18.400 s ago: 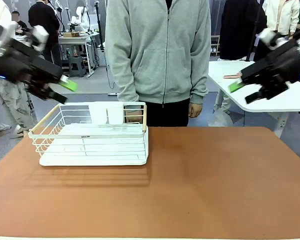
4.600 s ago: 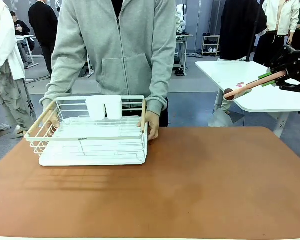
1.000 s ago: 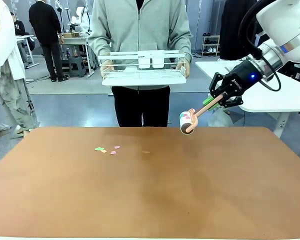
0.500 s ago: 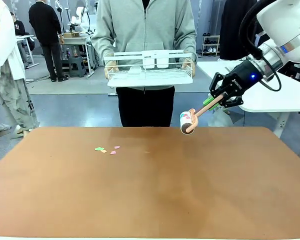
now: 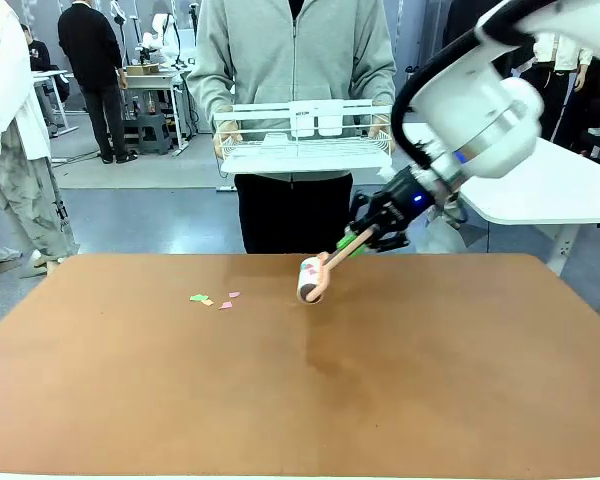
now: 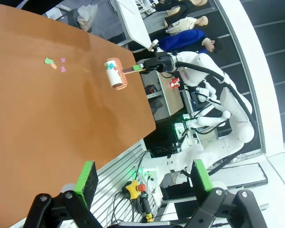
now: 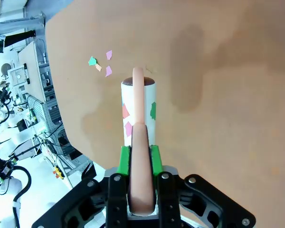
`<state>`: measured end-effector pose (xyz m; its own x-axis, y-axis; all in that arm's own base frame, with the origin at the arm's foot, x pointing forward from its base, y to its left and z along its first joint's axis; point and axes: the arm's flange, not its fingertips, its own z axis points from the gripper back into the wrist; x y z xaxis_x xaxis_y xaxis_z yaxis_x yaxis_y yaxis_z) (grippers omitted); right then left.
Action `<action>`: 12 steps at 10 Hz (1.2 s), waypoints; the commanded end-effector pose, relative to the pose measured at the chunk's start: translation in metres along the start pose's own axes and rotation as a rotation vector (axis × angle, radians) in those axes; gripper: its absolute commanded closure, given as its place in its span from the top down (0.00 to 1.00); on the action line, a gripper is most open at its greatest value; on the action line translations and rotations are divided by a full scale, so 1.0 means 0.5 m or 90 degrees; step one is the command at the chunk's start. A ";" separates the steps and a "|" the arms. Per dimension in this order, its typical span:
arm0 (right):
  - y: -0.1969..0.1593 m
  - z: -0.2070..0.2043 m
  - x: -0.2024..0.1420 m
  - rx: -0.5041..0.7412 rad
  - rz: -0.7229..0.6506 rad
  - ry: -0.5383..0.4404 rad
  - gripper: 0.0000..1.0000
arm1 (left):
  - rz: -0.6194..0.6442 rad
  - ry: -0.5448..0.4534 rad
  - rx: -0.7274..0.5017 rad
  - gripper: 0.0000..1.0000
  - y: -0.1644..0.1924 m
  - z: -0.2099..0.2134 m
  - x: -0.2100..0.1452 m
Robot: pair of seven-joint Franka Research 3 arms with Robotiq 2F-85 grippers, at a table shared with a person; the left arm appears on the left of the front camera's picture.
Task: Clean the table.
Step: Clean the table with the Lint Roller when the human lifts the Dish drying rack.
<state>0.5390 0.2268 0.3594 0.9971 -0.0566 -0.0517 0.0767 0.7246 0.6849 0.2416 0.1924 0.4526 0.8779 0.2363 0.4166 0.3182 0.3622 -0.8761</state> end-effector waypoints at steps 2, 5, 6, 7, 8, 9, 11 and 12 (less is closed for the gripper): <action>0.047 -0.119 0.024 0.012 0.033 -0.045 0.21 | -0.013 -0.009 -0.015 1.00 -0.005 0.004 -0.001; 0.079 -0.190 0.057 -0.004 0.039 -0.045 0.21 | -0.013 -0.009 -0.015 1.00 -0.005 0.004 -0.001; 0.082 -0.213 0.065 -0.001 0.043 -0.039 0.21 | -0.013 -0.009 -0.015 1.00 -0.005 0.004 -0.001; 0.083 -0.224 0.067 -0.003 0.041 -0.039 0.21 | -0.013 -0.009 -0.015 1.00 -0.005 0.004 -0.001; 0.085 -0.230 0.074 0.000 0.031 -0.026 0.21 | -0.013 -0.009 -0.015 1.00 -0.005 0.004 -0.001; 0.085 -0.234 0.079 0.004 0.014 -0.014 0.21 | -0.013 -0.009 -0.015 1.00 -0.005 0.004 -0.001; 0.067 -0.232 0.069 0.004 0.036 -0.021 0.21 | -0.013 -0.009 -0.015 1.00 -0.005 0.004 -0.001; 0.067 -0.232 0.069 0.004 0.036 -0.021 0.21 | -0.013 -0.009 -0.015 1.00 -0.005 0.004 -0.001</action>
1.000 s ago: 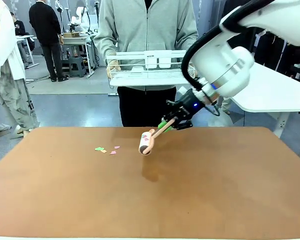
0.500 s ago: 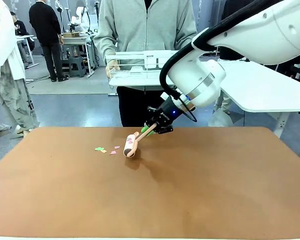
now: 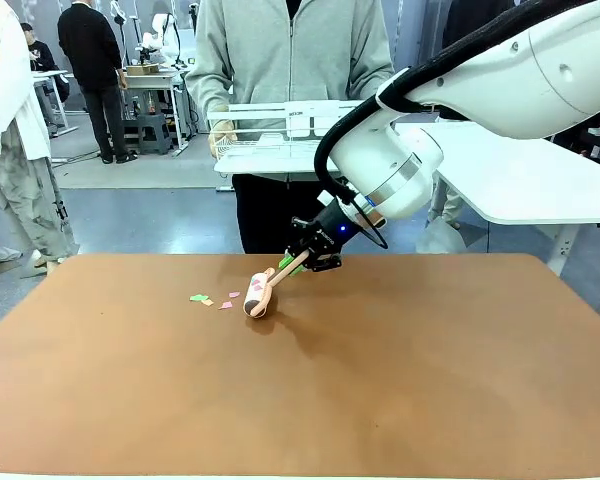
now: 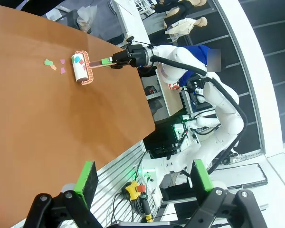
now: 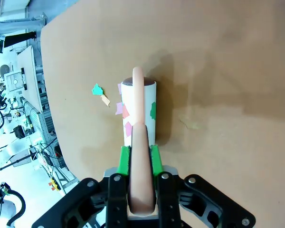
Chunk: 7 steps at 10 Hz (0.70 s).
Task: Clean the table.
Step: Clean the table with the Lint Roller when the human lifts the Dish drying rack.
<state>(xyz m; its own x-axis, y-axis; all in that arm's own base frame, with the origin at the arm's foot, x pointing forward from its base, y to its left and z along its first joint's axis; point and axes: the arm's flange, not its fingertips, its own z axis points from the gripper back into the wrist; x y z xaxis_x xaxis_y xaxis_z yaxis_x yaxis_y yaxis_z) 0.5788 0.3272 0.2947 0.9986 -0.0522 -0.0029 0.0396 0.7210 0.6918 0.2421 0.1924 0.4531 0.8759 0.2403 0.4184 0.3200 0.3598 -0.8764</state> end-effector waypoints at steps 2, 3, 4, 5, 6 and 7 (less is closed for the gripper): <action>0.005 0.000 -0.005 -0.001 0.012 0.000 0.21 | -0.013 -0.006 -0.013 1.00 -0.005 0.004 -0.002; 0.005 0.000 -0.005 -0.001 0.012 0.000 0.21 | -0.013 -0.006 -0.013 1.00 -0.005 0.004 -0.002; 0.005 0.000 -0.005 -0.001 0.012 0.000 0.21 | -0.013 -0.006 -0.013 1.00 -0.005 0.004 -0.002; 0.001 -0.001 -0.001 -0.004 0.006 0.001 0.21 | -0.013 -0.006 -0.013 1.00 -0.005 0.004 -0.002; 0.007 -0.028 0.008 -0.037 0.008 0.002 0.21 | -0.013 -0.006 -0.013 1.00 -0.005 0.004 -0.002; 0.012 -0.059 0.008 -0.048 0.013 0.013 0.21 | -0.013 -0.006 -0.013 1.00 -0.005 0.004 -0.002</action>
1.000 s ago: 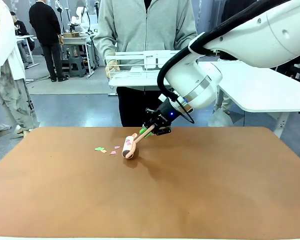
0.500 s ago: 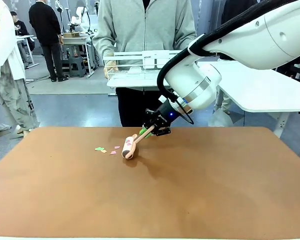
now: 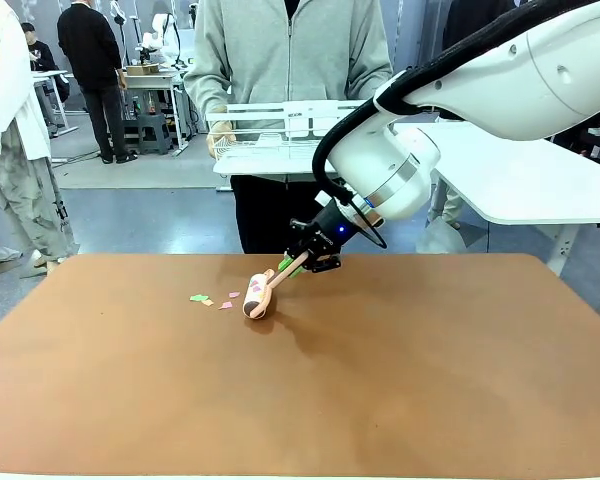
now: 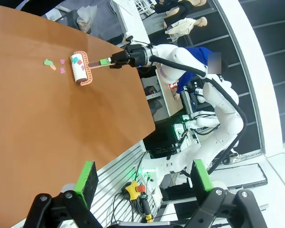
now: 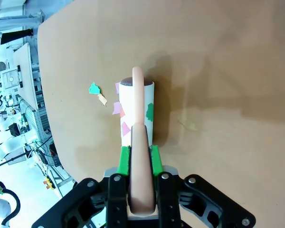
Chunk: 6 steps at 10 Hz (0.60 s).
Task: Clean the table.
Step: Clean the table with the Lint Roller when the human lifts the Dish drying rack.
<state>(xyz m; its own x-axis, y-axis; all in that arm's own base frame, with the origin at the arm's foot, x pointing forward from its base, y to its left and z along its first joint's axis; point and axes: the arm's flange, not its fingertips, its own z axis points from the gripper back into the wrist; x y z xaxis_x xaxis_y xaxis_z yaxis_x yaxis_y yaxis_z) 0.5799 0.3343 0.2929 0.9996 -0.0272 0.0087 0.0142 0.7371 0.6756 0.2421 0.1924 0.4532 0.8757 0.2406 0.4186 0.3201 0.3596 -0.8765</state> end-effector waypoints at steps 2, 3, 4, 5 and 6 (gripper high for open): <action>0.028 -0.106 0.007 -0.043 0.005 0.028 0.21 | -0.013 -0.006 -0.013 1.00 -0.004 0.004 -0.002; 0.051 -0.153 0.012 -0.044 0.016 0.043 0.21 | -0.013 -0.006 -0.013 1.00 -0.004 0.004 -0.002; 0.087 -0.237 0.018 -0.052 0.028 0.086 0.21 | -0.013 -0.006 -0.013 1.00 -0.004 0.004 -0.002; 0.117 -0.297 0.019 -0.043 0.035 0.108 0.21 | -0.013 -0.006 -0.013 1.00 -0.004 0.004 -0.002; 0.140 -0.347 0.019 -0.052 0.037 0.111 0.21 | -0.013 -0.006 -0.013 1.00 -0.004 0.004 -0.002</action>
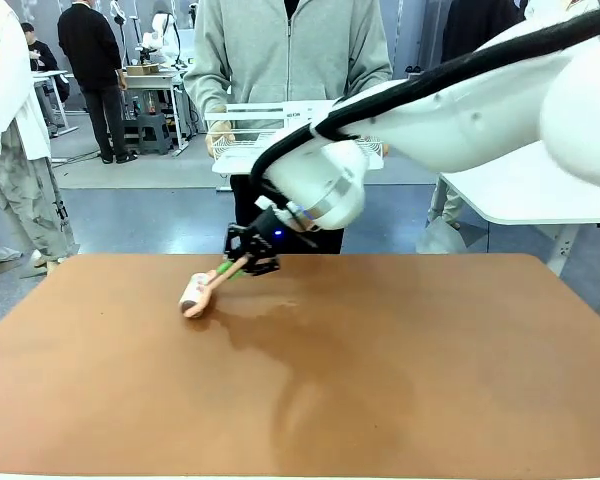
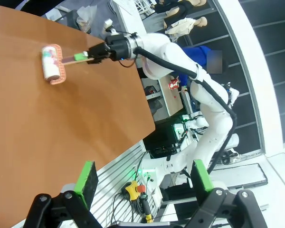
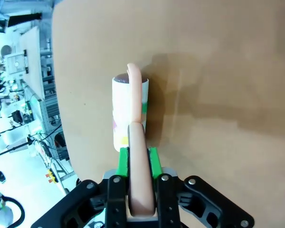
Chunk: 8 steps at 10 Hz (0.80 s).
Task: Clean the table.
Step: Clean the table with the Lint Roller when the human lifts the Dish drying rack.
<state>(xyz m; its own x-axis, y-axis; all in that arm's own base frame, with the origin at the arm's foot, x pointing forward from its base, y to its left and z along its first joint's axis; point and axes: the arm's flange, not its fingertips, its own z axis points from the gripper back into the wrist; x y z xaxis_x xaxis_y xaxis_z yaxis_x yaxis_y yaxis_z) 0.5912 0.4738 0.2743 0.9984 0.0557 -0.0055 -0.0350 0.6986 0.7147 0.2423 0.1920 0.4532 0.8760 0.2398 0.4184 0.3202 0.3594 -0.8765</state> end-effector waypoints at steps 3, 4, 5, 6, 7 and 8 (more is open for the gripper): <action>-0.007 -0.218 0.000 -0.106 0.012 0.087 0.21 | -0.013 -0.007 -0.012 1.00 -0.004 0.005 -0.002; -0.003 -0.208 -0.002 -0.095 0.013 0.078 0.21 | -0.013 -0.007 -0.012 1.00 -0.004 0.005 -0.002; -0.002 -0.189 -0.003 -0.083 0.006 0.071 0.21 | -0.013 -0.007 -0.012 1.00 -0.004 0.005 -0.002; -0.001 -0.175 -0.007 -0.073 0.007 0.061 0.21 | -0.013 -0.007 -0.012 1.00 -0.004 0.005 -0.002; 0.002 -0.161 -0.009 -0.064 0.009 0.055 0.21 | -0.013 -0.007 -0.012 1.00 -0.004 0.005 -0.002; 0.016 -0.131 -0.009 -0.045 0.015 0.045 0.21 | -0.013 -0.007 -0.012 1.00 -0.004 0.005 -0.002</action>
<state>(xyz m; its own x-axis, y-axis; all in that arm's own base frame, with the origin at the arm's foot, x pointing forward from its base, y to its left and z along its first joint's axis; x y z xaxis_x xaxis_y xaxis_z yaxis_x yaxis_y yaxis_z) 0.5962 0.5406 0.2680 0.9970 0.0766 -0.0093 -0.0442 0.6653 0.7453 0.2422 0.1922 0.4531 0.8759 0.2405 0.4182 0.3199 0.3593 -0.8767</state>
